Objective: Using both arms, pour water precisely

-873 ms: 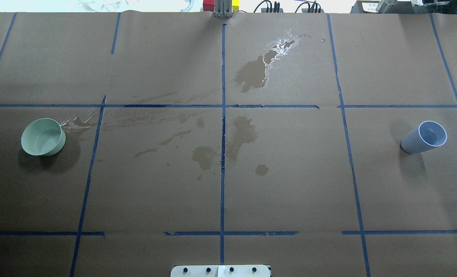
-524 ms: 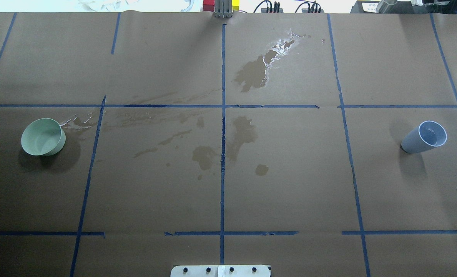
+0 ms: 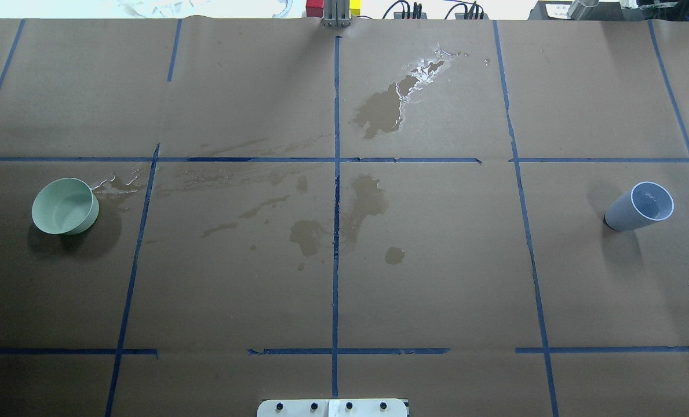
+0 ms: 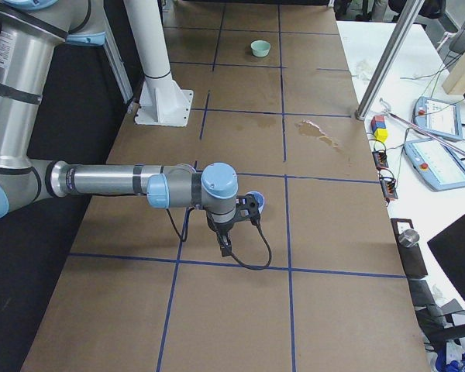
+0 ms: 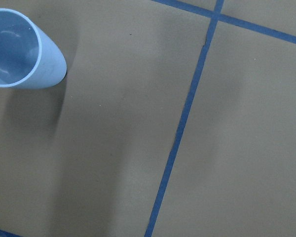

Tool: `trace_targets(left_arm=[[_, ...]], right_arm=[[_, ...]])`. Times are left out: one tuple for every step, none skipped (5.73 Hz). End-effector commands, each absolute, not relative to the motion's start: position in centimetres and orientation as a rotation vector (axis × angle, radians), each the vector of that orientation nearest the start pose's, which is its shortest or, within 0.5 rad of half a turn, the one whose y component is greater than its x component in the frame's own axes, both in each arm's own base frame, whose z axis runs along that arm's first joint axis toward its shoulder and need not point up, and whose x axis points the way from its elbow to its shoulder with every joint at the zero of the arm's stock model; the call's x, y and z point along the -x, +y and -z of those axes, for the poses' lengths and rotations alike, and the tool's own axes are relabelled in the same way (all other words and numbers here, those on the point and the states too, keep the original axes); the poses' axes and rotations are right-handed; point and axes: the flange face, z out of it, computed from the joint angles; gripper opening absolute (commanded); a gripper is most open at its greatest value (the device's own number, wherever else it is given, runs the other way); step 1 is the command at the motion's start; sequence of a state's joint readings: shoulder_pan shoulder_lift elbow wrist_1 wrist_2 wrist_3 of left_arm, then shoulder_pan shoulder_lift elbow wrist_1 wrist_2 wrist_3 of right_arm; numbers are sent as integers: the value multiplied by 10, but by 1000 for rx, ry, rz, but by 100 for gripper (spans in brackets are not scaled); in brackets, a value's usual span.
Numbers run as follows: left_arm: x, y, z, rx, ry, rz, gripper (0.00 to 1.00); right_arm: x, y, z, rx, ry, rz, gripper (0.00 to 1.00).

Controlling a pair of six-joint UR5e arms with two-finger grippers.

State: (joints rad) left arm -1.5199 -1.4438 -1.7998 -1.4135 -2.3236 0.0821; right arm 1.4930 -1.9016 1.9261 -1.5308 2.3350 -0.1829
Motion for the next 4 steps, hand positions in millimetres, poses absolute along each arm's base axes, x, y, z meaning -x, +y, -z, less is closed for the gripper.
trace_targets(left_arm=[[43,-425,-612,26,760,-108,100],[40,-423,-602,9,810,-113,100],[38,-423,-589,2,844,-95,100],[38,-424,-586,5,844,-77,100]], right_arm=[[-35,-363,-619,-105,-763,277,100],[-34,-371,-614,-115,-763,282,100],[-33,-380,-607,-130,-759,283,100],[-32,-385,-611,-119,-762,271,100]])
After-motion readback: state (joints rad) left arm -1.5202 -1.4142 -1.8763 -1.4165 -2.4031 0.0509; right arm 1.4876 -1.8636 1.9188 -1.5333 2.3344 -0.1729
